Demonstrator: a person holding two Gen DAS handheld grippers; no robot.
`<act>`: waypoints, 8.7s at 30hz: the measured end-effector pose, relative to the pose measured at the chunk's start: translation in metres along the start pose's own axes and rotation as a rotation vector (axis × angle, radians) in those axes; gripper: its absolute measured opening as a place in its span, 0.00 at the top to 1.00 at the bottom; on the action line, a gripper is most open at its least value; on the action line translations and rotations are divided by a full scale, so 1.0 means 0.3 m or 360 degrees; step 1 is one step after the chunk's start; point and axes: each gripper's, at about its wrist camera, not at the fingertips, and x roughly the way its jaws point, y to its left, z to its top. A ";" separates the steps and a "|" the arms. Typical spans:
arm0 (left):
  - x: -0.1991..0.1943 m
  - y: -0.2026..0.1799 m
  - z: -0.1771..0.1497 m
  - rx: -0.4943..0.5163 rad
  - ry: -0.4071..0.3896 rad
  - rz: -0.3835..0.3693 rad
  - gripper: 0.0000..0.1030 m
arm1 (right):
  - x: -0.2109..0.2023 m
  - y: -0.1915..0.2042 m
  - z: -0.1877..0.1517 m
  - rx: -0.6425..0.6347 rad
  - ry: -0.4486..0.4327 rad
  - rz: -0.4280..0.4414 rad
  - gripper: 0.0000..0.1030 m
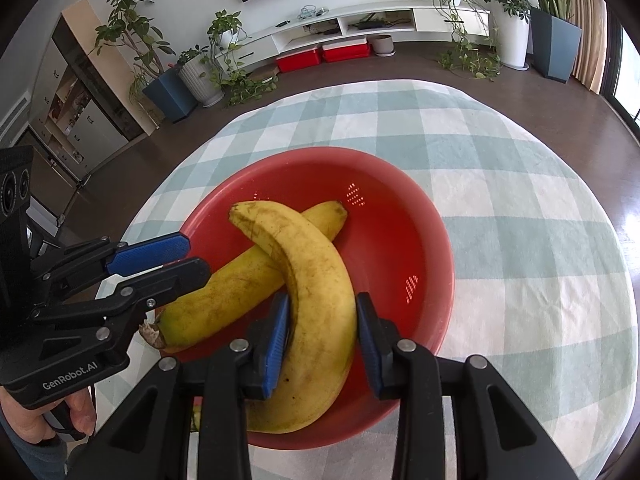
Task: Organize fruits
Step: 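Lower the banana and plum into the red bowl and open both tools, then move the left tool to the red tomato and close on it, then lift the tomato with the left tool while the right tool grasps a mandarin orange, then carry the tomato and orange into the red bowl and open both tools, then withdraw from the bowl and close the left tool on the large orange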
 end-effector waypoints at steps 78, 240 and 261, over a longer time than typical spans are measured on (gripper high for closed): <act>-0.203 -0.350 -0.787 0.0338 0.0202 -0.0046 0.71 | -0.430 -0.063 -0.692 0.0263 -0.0314 0.0278 0.32; -0.253 -0.391 -0.656 0.0117 0.0046 0.0037 0.25 | -0.459 -0.048 -0.690 0.0214 -0.0414 0.0135 0.22; -0.111 -0.438 -0.615 0.0201 0.0258 0.0105 0.61 | -0.452 -0.029 -0.697 0.0168 -0.0407 0.0129 0.30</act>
